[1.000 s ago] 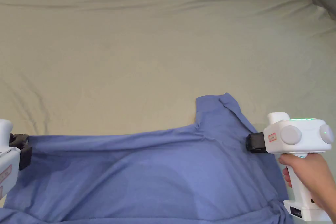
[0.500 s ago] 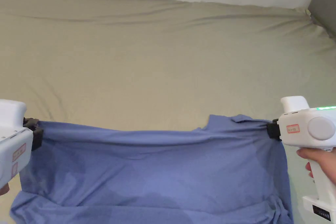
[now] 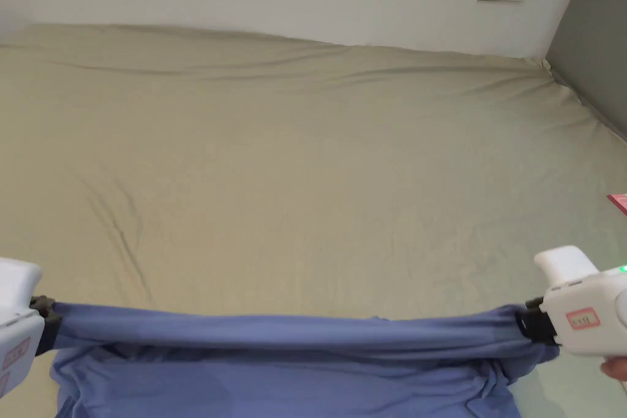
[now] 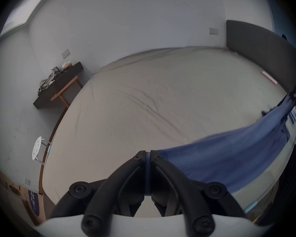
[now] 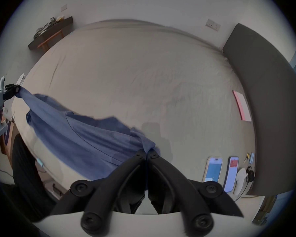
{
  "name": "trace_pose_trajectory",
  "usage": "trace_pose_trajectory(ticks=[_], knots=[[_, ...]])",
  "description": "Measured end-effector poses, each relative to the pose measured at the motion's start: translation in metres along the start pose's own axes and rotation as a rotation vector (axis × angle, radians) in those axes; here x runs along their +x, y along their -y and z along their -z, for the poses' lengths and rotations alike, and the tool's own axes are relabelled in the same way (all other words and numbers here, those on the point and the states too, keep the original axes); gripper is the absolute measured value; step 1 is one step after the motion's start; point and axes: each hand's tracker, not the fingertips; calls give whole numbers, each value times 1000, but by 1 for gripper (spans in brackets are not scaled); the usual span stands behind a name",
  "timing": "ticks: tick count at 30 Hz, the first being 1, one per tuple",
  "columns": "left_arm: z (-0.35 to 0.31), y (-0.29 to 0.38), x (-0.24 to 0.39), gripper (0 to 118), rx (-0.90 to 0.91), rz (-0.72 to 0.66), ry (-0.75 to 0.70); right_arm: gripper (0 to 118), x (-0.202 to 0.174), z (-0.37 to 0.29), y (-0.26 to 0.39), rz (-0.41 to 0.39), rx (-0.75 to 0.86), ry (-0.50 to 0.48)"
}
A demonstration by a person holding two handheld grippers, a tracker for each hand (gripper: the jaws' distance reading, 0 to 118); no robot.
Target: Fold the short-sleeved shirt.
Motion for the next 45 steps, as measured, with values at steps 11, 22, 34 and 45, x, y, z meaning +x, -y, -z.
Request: trace_pose_trajectory(ticks=[11,22,34,45], knots=[[40,62,20,3,-231,100,58,3,-23,58,68,-32,-277,-68],[74,85,29,3,-322,160,70,4,-13,116,78,21,-347,-70],[11,20,-12,113,-18,-83,1,104,0,27,33,91,11,145],[-133,-72,20,112,644,-266,-23,104,-100,-160,-19,74,871,296]])
